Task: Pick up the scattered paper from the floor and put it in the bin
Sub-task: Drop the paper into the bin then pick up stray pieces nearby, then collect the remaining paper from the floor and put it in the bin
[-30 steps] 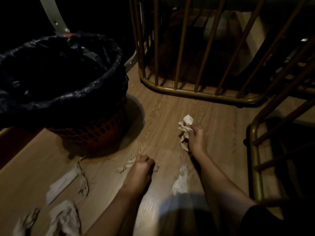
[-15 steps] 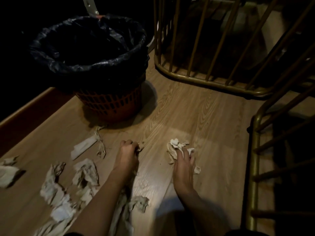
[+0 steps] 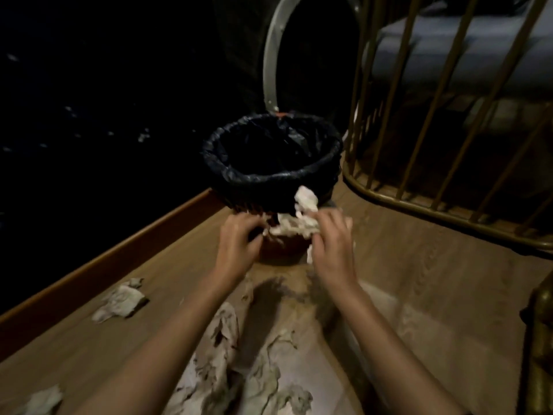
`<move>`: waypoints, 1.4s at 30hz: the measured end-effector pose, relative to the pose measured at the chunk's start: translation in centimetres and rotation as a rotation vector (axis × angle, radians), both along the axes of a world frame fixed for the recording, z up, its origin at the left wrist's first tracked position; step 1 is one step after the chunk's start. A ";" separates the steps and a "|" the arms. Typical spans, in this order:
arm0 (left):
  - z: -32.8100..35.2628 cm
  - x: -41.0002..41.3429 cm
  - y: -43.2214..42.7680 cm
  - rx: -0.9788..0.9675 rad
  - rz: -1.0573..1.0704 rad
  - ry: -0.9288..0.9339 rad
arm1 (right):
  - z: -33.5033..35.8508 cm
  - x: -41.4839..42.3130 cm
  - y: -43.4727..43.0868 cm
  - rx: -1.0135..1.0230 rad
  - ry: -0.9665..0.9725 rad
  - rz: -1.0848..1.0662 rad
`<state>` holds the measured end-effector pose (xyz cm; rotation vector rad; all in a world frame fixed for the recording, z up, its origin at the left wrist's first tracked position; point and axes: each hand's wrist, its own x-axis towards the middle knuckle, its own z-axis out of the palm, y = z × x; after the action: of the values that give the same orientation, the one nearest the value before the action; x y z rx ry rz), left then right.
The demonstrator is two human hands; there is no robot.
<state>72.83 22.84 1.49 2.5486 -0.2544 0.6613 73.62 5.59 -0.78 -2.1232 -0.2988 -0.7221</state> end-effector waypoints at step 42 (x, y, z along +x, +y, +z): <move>-16.1 -12.2 7.1 -0.037 0.355 0.799 | -19.0 -1.0 12.3 -0.599 0.269 0.548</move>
<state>60.65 29.94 -14.61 2.6120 0.4824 -0.2694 72.58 17.92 -19.83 -2.4786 -0.9965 -0.0110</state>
